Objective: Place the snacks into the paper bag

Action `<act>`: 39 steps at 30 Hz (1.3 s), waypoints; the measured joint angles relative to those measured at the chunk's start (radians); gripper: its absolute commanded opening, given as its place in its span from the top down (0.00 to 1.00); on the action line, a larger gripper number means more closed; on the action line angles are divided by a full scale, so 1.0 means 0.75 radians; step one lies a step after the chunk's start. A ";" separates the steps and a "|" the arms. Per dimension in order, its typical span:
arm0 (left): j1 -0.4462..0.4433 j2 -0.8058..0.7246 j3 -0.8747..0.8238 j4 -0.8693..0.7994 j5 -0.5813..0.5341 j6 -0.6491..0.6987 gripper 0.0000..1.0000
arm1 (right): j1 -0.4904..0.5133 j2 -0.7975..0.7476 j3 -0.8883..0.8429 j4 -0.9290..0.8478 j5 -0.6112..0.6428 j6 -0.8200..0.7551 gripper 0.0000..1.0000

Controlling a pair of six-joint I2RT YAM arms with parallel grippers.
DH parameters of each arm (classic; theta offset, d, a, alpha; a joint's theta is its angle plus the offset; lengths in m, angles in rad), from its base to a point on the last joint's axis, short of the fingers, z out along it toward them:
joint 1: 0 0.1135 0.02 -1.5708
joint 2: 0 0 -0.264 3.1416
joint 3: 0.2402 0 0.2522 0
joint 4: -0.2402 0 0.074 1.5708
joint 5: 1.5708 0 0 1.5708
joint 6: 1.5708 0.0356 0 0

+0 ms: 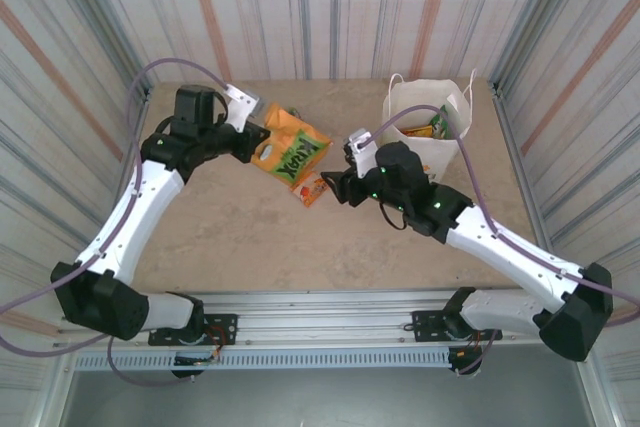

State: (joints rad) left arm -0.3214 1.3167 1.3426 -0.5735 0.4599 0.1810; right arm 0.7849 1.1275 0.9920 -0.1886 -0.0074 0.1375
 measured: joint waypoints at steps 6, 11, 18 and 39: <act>-0.110 -0.031 -0.014 -0.011 0.089 0.070 1.00 | -0.113 0.018 0.099 -0.101 -0.145 -0.049 0.27; -0.163 -0.041 -0.018 -0.008 0.150 0.093 1.00 | -0.115 0.118 0.202 -0.154 -0.233 -0.092 0.27; -0.176 -0.071 -0.023 -0.008 0.202 0.114 1.00 | -0.127 0.240 0.222 -0.241 -0.354 -0.135 0.30; -0.199 -0.073 -0.048 0.073 0.069 0.049 0.57 | -0.234 0.097 0.174 -0.289 -0.591 -0.136 0.94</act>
State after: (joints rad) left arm -0.4706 1.2617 1.3064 -0.5186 0.5117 0.2180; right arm 0.6094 1.1999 1.1229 -0.4057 -0.4503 0.0357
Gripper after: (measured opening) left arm 0.332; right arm 0.074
